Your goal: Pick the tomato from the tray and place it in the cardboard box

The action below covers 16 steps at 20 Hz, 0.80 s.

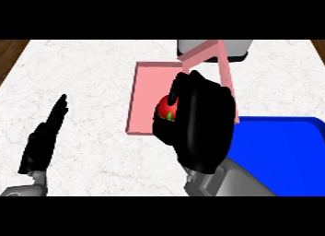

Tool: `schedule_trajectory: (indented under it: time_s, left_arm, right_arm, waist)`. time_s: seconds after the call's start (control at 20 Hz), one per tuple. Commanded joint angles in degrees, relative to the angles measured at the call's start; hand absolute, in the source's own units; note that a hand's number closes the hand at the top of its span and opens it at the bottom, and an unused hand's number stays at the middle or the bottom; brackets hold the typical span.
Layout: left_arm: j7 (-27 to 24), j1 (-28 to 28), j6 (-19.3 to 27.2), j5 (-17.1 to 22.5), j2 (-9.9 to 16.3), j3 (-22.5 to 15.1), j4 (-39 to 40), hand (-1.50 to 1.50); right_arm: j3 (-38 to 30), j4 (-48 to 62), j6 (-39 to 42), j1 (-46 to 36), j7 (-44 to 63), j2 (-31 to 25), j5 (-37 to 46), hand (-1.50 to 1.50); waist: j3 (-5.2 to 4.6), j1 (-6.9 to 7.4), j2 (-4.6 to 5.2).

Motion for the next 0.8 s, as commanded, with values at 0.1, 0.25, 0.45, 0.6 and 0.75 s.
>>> schedule_trajectory:
  time_s: [0.1, 0.25, 0.45, 0.6, 0.75]
  left_arm:
    - [0.3, 0.5, -0.9, -0.1, 0.3, -0.4, -0.8, 0.00]
    - [2.1, -0.3, -0.7, -0.9, 0.1, -1.3, -2.3, 0.00]
    - [0.9, -0.8, 0.2, -1.1, -1.2, -1.3, 0.4, 0.00]
    - [-0.8, -0.4, 0.5, -1.4, -1.6, -1.5, 0.8, 0.00]
    - [-0.8, -1.7, 0.1, -1.4, -1.6, -1.8, 1.1, 0.00]
  right_arm:
    - [-7.4, 16.7, -7.0, -10.3, 6.4, 0.6, -7.7, 1.50]
    - [-11.1, 24.4, -6.3, -15.3, 4.4, 0.6, -12.8, 1.50]
    - [-10.8, 34.9, -14.1, -16.6, 1.7, 0.6, -15.8, 1.50]
    - [-13.3, 42.4, -16.0, -18.7, -0.1, 0.6, -18.5, 1.50]
    - [-13.6, 47.1, -22.8, -18.5, -0.4, 0.6, -21.1, -1.50]
  waist:
    - [0.05, 0.78, 0.22]
    - [0.07, 1.04, 0.22]
    - [0.06, 0.93, 0.38]
    - [0.05, 1.21, 0.55]
    - [0.06, 1.96, 0.82]
